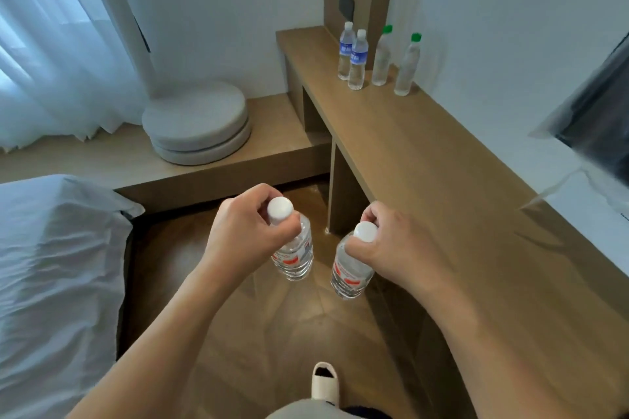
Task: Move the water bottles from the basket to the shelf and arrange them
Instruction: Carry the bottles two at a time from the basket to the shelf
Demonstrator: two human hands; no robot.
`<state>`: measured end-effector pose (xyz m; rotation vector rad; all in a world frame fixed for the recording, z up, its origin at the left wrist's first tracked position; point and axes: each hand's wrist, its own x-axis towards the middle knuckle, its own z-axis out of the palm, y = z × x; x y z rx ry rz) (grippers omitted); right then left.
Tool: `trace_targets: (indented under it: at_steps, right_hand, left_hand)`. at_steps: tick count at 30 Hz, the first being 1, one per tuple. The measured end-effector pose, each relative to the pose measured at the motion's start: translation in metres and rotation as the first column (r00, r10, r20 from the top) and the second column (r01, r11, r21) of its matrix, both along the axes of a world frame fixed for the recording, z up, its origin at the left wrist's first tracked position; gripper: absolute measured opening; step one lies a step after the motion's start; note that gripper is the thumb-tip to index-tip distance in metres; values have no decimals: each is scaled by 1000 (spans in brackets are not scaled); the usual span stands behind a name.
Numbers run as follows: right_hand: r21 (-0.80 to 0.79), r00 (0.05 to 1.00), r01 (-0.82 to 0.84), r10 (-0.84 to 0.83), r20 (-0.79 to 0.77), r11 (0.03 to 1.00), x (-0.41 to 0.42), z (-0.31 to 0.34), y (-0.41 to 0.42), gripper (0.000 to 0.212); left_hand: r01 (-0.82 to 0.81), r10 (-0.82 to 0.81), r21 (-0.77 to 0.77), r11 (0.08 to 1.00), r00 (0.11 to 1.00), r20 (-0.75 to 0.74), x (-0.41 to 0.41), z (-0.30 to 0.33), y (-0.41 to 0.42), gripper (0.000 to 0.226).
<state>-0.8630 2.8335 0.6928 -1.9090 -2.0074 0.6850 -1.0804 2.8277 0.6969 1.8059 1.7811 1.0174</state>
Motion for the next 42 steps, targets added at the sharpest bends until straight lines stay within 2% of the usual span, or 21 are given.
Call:
trace_targets:
  at_steps: [10,19,22,27,33,38,42]
  right_hand:
    - [-33,994,98,-100,-52,995,-26,4,178,34]
    - [-71,964,265,-265,6,962,-67,7,340,30]
    - [-62,947,316,-319,-37,947,-75,9,388,29]
    - [-35,913,394,-396,-99,918,-75,11,456,27]
    - [-37,895,438,-440,-69,898,-64,-4,545,27]
    - [-98,871,479,-486,-72,873,-46,-23,619,30]
    - [-82,861,497,-503,-80,864,-38,-35,670,29]
  left_hand:
    - [20,-20,3,1000,998,56,-30,-1,183,20]
    - [201,-200,-9,979,978,63,-77,-5,372,20]
    - [238,-238,12,971,970,51,-82,1,437,20]
    - [293,-294,28,956,955,30,-74,15,533,21]
    - [323,-322,-1,946,945,53,-58,12,636,19]
    - [364,-363,-62,929,932,14,-43,2,712,22]
    - [380,-384,-93,920,923,-29,-31,-8,765,22]
